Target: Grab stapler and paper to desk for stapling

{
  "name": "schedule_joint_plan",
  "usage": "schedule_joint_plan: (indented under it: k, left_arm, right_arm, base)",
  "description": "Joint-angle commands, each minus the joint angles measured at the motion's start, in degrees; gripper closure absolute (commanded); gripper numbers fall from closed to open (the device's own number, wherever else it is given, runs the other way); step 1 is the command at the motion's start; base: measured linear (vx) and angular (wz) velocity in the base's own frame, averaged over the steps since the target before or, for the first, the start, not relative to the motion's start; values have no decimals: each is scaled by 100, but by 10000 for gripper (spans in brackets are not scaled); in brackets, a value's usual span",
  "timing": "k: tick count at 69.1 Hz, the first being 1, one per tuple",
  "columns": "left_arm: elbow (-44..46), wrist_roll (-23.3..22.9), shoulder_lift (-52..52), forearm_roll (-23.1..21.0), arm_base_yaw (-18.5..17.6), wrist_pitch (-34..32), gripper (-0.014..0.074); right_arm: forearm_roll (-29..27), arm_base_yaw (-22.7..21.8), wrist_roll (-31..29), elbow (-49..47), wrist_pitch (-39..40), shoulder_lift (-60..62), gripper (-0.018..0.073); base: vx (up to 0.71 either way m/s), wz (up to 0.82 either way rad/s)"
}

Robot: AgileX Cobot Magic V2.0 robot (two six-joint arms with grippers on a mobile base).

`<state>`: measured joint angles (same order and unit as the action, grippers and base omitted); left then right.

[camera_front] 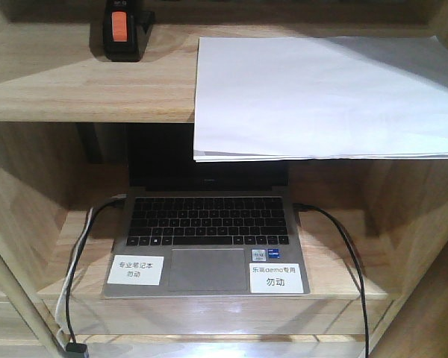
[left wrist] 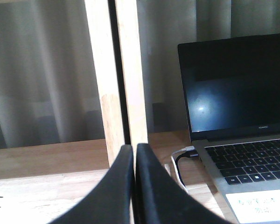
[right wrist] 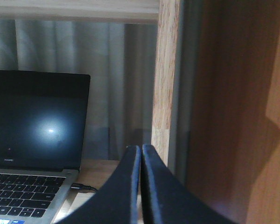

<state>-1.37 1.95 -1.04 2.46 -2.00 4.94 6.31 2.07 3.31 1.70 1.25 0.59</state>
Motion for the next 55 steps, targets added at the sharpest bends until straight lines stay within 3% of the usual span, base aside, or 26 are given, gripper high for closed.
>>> schedule_joint_plan:
  k: [1, 55]
  left_arm:
    - [-56, -53, -56, -6, -36, -399, 603]
    - [-56, -53, -56, -6, -36, -399, 603]
  right_arm:
    - [6, -25, -44, 14, 425, 54, 569]
    - [6, -25, -44, 14, 425, 54, 569]
  base:
    - [0, 0]
    - [0, 0]
